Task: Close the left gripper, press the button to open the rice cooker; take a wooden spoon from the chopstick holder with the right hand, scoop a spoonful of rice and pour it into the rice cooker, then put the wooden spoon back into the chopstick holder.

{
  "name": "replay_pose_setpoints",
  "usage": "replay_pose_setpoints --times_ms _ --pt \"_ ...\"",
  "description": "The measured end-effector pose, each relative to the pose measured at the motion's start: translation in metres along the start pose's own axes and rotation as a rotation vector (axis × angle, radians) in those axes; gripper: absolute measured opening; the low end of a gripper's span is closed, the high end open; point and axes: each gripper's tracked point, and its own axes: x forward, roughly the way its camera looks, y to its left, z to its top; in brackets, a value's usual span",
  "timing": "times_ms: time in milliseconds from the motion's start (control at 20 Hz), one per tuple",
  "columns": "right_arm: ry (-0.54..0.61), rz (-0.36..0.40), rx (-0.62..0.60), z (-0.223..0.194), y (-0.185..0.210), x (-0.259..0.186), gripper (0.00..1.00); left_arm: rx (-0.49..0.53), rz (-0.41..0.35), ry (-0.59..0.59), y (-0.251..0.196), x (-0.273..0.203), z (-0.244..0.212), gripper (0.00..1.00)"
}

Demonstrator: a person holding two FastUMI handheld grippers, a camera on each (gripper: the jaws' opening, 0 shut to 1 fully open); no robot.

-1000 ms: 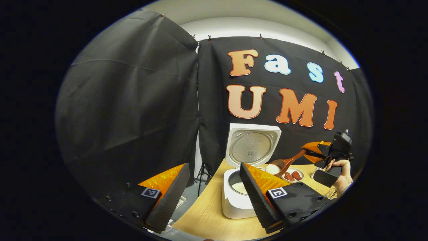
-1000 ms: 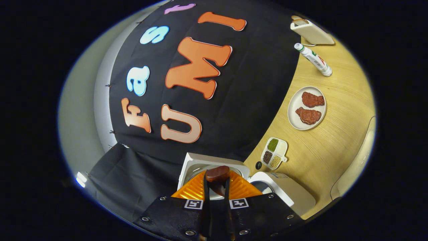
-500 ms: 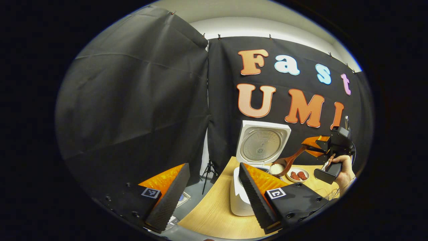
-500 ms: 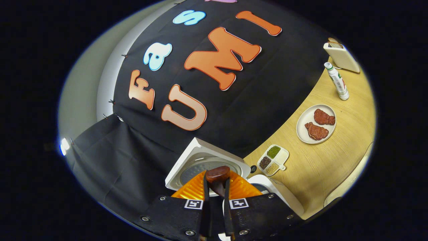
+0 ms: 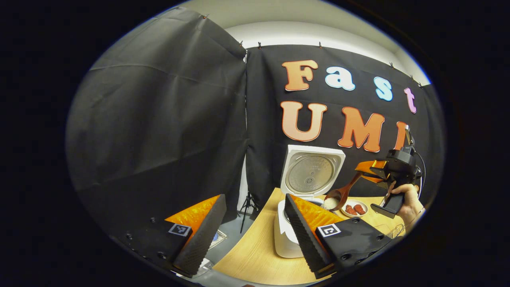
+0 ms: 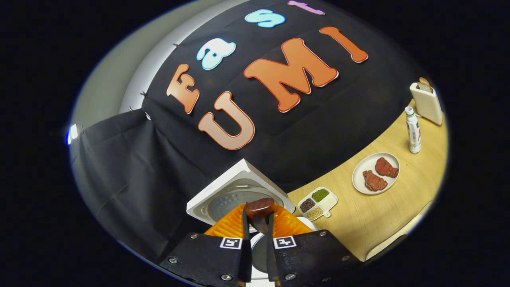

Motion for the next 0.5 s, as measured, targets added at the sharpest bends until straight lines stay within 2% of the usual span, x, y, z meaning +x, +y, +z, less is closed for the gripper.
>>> replay_pose_setpoints --times_ms 500 --pt "-0.002 0.082 -0.319 -0.013 0.048 0.0 0.14 0.012 -0.006 0.006 0.002 0.004 -0.004 1.0"
